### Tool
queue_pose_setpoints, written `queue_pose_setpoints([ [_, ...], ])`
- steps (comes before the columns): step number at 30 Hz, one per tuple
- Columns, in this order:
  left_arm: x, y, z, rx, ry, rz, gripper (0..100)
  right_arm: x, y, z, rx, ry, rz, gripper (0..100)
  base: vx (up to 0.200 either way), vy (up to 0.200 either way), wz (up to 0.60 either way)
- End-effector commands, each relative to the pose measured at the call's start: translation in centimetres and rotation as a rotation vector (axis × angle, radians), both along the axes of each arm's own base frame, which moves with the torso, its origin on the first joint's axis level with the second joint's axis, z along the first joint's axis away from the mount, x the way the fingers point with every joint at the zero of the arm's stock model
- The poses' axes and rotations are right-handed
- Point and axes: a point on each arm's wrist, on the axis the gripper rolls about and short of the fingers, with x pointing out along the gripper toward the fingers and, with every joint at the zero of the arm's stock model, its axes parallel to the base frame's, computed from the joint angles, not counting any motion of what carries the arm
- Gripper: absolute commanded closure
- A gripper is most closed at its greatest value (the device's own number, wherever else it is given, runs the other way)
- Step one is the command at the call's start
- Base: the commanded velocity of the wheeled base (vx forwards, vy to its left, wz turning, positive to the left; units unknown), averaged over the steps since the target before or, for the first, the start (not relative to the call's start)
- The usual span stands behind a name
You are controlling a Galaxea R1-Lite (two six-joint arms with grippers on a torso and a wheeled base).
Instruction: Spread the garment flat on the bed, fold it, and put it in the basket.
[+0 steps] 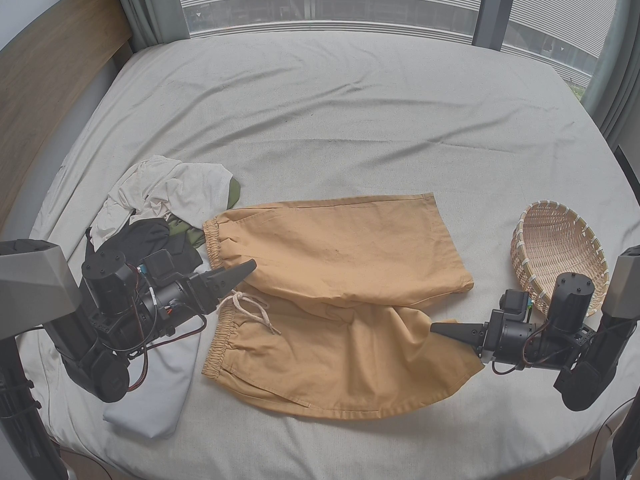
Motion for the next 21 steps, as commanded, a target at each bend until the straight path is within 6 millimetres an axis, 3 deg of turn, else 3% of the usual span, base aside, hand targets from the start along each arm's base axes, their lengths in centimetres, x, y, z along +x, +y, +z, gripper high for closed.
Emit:
queue_pose_setpoints([
  [1, 0.0, 0.0, 0.0, -0.001, 0.002, 0.000, 0, -0.7, 0.9, 0.3, -0.008, -0.028, 0.046, 100, 0.000, 0.000, 0.00],
  [14, 0.0, 0.0, -0.3, 0.002, 0.010, 0.000, 0, -0.5, 1.4, 0.3, -0.021, -0.066, 0.063, 100, 0.000, 0.000, 0.00],
  [21, -0.1, -0.4, -0.2, 0.002, 0.004, -0.011, 0, 0.3, 3.7, -2.5, -0.084, -0.066, 0.140, 100, 0.000, 0.000, 0.00],
])
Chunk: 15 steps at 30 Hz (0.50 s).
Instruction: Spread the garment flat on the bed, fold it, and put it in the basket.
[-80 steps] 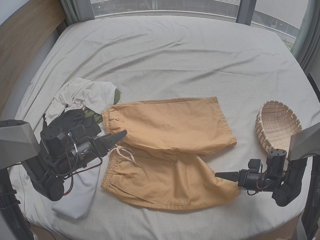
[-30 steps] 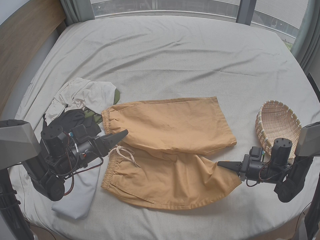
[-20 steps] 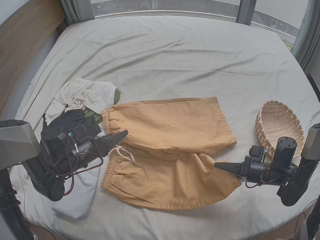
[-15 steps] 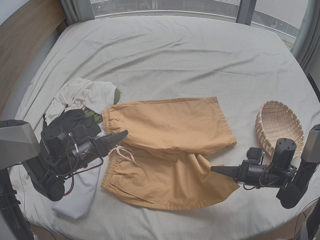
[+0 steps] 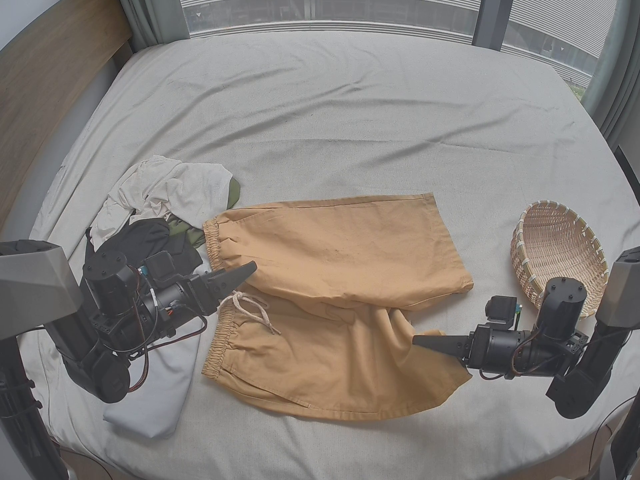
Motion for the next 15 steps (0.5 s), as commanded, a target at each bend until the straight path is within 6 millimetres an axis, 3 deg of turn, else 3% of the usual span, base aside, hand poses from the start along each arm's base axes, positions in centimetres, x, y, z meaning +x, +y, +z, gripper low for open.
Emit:
queue_pose_setpoints([
  [1, -0.2, -0.5, 0.0, 0.000, -0.001, -0.014, 0, 0.5, 2.0, -2.5, -0.043, 0.037, 0.051, 100, 0.000, 0.000, 0.00],
  [5, -0.1, -0.4, 0.2, -0.002, -0.006, -0.010, 0, 0.8, 3.1, -4.3, -0.077, 0.053, 0.064, 100, 0.000, 0.000, 0.00],
  [15, -0.1, -0.4, 0.0, -0.001, -0.002, -0.010, 0, 1.7, 5.5, -5.5, -0.102, 0.006, 0.067, 100, 0.000, 0.000, 0.00],
])
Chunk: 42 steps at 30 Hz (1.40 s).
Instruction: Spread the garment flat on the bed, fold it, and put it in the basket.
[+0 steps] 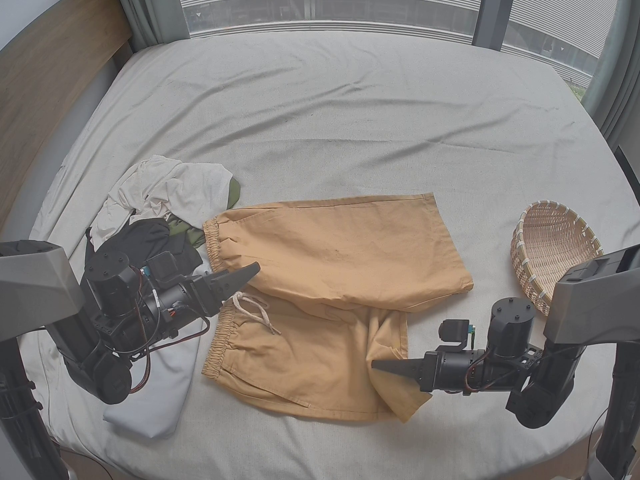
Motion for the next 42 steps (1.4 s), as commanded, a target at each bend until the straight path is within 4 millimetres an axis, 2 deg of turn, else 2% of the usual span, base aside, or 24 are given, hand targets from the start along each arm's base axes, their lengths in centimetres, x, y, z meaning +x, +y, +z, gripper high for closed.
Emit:
queue_pose_setpoints([
  [1, 0.0, 0.0, 0.0, 0.000, 0.000, -0.001, 0, 0.2, 1.4, -1.5, -0.020, 0.017, 0.011, 100, 0.000, 0.000, 0.00],
  [8, 0.0, -0.1, -0.1, 0.000, 0.003, -0.003, 0, 0.5, 2.0, -1.7, -0.015, 0.003, 0.019, 100, 0.000, 0.000, 0.00],
  [9, 0.0, -0.1, -0.1, 0.000, 0.003, -0.003, 0, 0.5, 2.0, -1.7, -0.015, 0.003, 0.019, 0, 0.000, 0.000, 0.00],
  [21, 0.0, -0.1, -0.1, 0.000, 0.003, -0.003, 0, -0.2, 1.9, 0.5, 0.006, -0.040, -0.009, 0, 0.000, 0.000, 0.00],
  [25, 0.0, 0.0, -0.1, 0.000, 0.002, -0.001, 0, 0.0, 0.9, 1.5, 0.013, -0.068, -0.056, 0, 0.000, 0.000, 0.00],
  [28, 0.0, -0.1, -0.1, 0.000, 0.002, -0.003, 0, -0.6, -0.1, 1.6, -0.006, -0.051, -0.090, 0, 0.000, 0.000, 0.00],
  [31, 0.0, -0.1, -0.1, 0.000, 0.002, -0.003, 0, -0.9, -0.2, 1.7, -0.010, -0.046, -0.092, 0, 0.000, 0.000, 0.00],
  [32, 0.0, -0.1, -0.1, 0.000, 0.003, -0.004, 0, -2.1, -0.9, 1.3, -0.037, -0.008, -0.093, 0, 0.000, 0.000, 0.00],
  [34, 0.0, -0.1, -0.2, 0.001, 0.005, -0.004, 0, -2.4, -1.2, 1.0, -0.062, -0.002, -0.105, 0, 0.000, 0.000, 0.00],
  [42, 0.0, -0.1, -0.1, 0.000, 0.003, -0.004, 0, -2.9, -2.2, -0.3, -0.120, 0.043, -0.161, 0, 0.000, 0.000, 0.00],
])
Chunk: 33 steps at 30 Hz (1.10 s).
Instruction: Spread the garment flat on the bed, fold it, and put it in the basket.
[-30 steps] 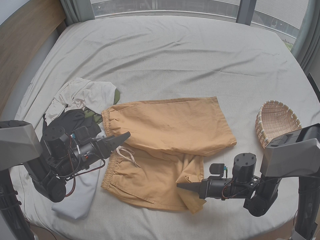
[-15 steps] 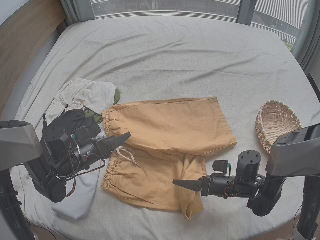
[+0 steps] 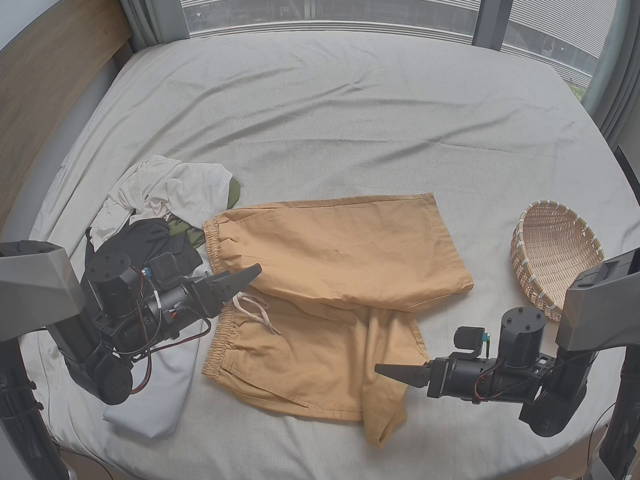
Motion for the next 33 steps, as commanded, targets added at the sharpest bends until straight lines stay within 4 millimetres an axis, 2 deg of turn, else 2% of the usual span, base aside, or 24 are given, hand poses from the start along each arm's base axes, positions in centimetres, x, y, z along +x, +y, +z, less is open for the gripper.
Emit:
queue_pose_setpoints([
  [1, 0.0, 0.0, 0.0, -0.001, -0.002, 0.000, 0, -0.5, -0.5, -0.7, -0.023, 0.037, -0.012, 0, 0.000, 0.000, 0.00],
  [10, 0.0, 0.0, 0.1, -0.002, -0.005, 0.000, 0, -0.4, -3.2, -1.1, -0.062, 0.076, -0.145, 0, 0.000, 0.000, 0.00],
  [17, -0.1, 0.0, 0.2, -0.002, -0.008, -0.002, 0, 1.4, -4.5, -1.3, -0.049, 0.056, -0.217, 0, 0.000, 0.000, 0.00],
  [26, 0.0, 0.0, 0.1, -0.002, -0.006, -0.002, 0, 3.7, -4.7, -3.8, -0.052, 0.089, -0.255, 0, 0.000, 0.000, 0.00],
  [33, 0.0, -0.1, 0.1, -0.002, -0.005, -0.002, 0, 4.2, -4.5, -3.9, 0.017, 0.153, -0.285, 0, 0.000, 0.000, 0.00],
])
